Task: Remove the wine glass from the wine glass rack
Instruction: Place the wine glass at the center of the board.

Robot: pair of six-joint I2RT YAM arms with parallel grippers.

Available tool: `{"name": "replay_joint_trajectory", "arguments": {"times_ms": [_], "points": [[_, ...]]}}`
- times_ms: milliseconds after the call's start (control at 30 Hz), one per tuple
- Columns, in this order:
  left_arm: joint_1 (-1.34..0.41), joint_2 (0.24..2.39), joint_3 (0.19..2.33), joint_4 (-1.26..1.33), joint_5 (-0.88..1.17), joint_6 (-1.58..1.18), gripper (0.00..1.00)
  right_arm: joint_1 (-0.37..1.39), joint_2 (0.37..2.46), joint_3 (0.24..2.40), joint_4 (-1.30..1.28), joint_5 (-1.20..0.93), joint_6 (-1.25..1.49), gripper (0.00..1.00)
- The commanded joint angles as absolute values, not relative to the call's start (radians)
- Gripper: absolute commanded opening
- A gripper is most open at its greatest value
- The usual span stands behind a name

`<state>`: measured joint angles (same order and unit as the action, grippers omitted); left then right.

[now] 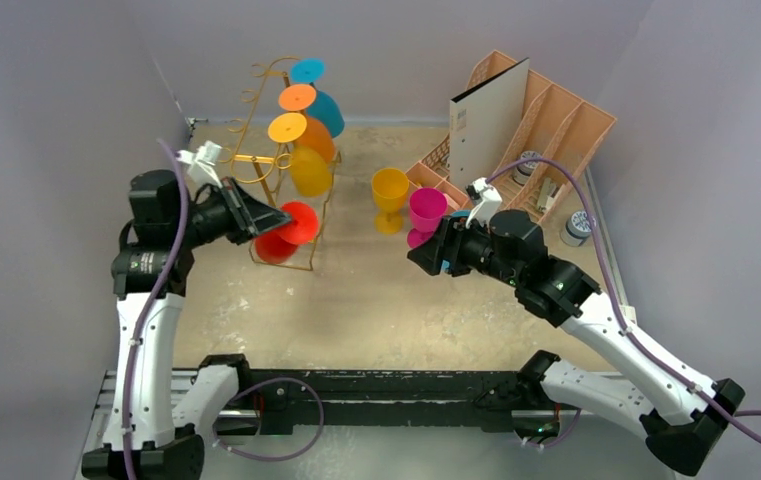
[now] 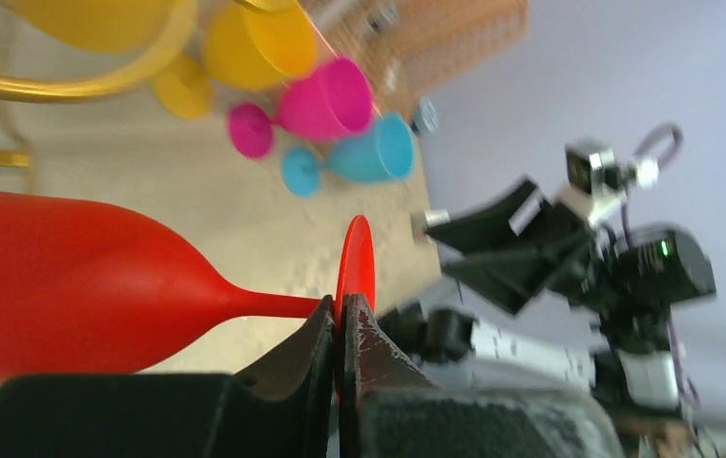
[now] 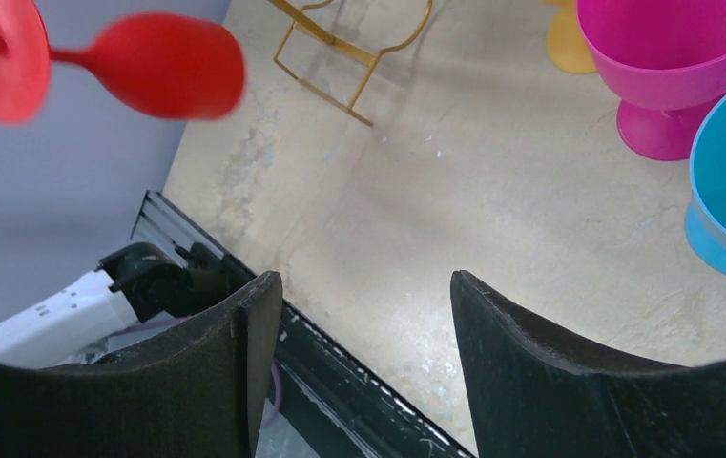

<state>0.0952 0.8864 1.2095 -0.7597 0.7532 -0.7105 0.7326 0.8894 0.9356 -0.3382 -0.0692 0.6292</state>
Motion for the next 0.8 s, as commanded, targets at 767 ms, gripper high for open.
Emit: {"name": "replay_joint_trajectory", "arguments": {"times_ms": [767], "points": [[-0.472, 0.978, 0.989, -0.265, 0.768, -0.527, 0.00, 0.732, 0.994, 0.954, 0.071, -0.490, 0.775, 0.66]]}}
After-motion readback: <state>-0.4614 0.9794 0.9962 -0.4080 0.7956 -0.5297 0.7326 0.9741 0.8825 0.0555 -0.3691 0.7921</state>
